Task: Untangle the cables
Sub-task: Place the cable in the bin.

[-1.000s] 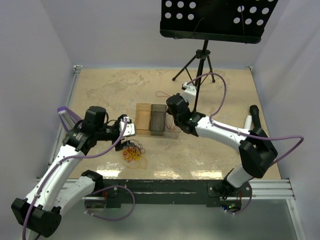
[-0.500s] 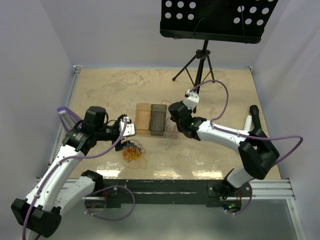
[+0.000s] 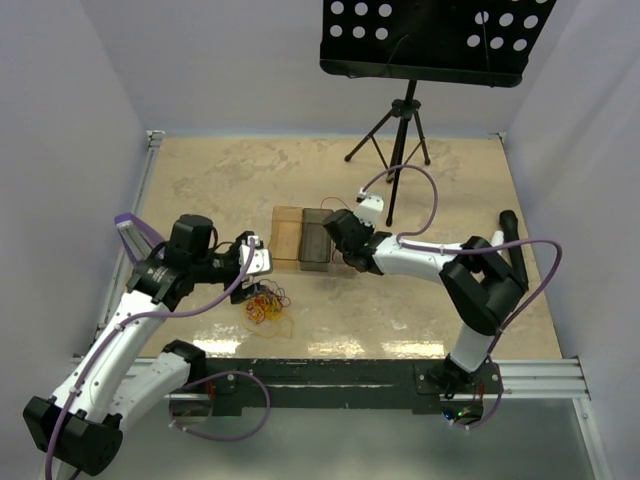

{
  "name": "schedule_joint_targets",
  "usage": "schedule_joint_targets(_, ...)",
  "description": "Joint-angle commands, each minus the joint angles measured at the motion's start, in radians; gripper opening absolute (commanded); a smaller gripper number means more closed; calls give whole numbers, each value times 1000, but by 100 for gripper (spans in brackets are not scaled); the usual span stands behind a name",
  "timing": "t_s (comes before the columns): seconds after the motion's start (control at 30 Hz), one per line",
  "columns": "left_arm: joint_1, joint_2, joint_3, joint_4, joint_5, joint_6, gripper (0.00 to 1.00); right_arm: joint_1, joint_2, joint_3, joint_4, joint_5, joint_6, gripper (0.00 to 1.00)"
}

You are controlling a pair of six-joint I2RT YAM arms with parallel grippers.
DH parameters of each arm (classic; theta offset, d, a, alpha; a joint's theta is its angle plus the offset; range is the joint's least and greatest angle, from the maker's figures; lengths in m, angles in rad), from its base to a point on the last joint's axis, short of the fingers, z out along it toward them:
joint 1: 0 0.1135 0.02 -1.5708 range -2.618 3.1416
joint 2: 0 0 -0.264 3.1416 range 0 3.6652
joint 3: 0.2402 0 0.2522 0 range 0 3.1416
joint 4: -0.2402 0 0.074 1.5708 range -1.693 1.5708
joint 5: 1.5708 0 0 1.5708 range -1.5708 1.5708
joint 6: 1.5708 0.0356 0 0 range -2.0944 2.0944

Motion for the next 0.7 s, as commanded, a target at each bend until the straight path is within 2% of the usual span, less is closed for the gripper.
schedule_joint_targets(0.0, 2, -10, -10, 26, 16, 9, 77, 0, 37, 61, -37, -5, 28, 0)
schedule_joint_targets(0.43, 2, -16, -15, 23, 4, 18, 77, -29, 128, 113, -37, -111, 2, 2)
schedule_joint_targets(0.5, 2, -18, -15, 22, 2, 22, 78, -29, 96, 92, -23, -117, -5, 10)
schedule_joint_targets(0.6, 2, -16, -20, 23, 2, 25, 78, -29, 51, 69, -14, -125, -11, 30)
schedule_joint_targets(0.67, 2, -11, -17, 23, 8, 25, 78, -29, 19, 60, -9, -131, -17, 37)
